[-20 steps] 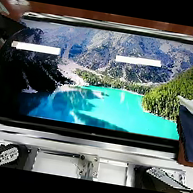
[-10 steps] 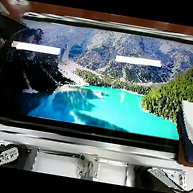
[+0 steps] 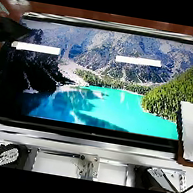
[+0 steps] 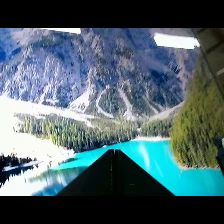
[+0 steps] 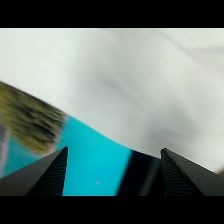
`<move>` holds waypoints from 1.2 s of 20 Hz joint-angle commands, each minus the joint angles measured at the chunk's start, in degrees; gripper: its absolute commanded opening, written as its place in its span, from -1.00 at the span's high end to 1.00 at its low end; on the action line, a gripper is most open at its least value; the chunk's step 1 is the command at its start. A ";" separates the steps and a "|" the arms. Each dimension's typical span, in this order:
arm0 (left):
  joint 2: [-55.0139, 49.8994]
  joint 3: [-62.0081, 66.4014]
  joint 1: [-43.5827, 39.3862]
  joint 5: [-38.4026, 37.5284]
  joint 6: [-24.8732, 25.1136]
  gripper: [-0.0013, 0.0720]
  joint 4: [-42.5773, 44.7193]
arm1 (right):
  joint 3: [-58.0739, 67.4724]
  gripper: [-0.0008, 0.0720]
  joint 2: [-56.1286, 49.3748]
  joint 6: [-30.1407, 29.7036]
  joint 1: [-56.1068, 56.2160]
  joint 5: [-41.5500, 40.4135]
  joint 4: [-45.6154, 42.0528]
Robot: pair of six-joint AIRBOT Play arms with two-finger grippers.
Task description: Fold the shirts.
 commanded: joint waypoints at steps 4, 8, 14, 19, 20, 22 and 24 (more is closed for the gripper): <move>-10.21 0.28 -23.87 -7.15 -19.32 0.84 40.59 | 2.36 -0.92 6.21 2.19 33.51 -5.29 -10.78; -14.14 0.26 -28.81 -8.46 -24.26 -0.96 40.13 | 1.68 -0.92 2.67 5.73 51.43 0.98 -21.40; -14.08 0.26 -27.76 -8.37 -24.26 -0.96 38.69 | 1.68 -0.92 2.19 5.99 56.63 2.05 -19.74; -14.23 0.26 -27.78 -8.13 -24.28 -0.96 38.66 | 1.68 -0.92 2.19 5.99 56.59 2.03 -19.58; -14.27 0.26 -27.78 -8.15 -24.28 -0.96 38.66 | 1.68 -0.92 2.19 5.99 56.61 2.03 -19.56; -14.29 0.26 -27.78 -8.15 -24.30 -0.96 38.64 | 1.68 -0.92 2.19 5.99 56.59 2.03 -19.58; -14.29 0.26 -27.78 -8.17 -24.30 -0.96 38.64 | 1.68 -0.92 2.19 5.99 56.59 2.03 -19.58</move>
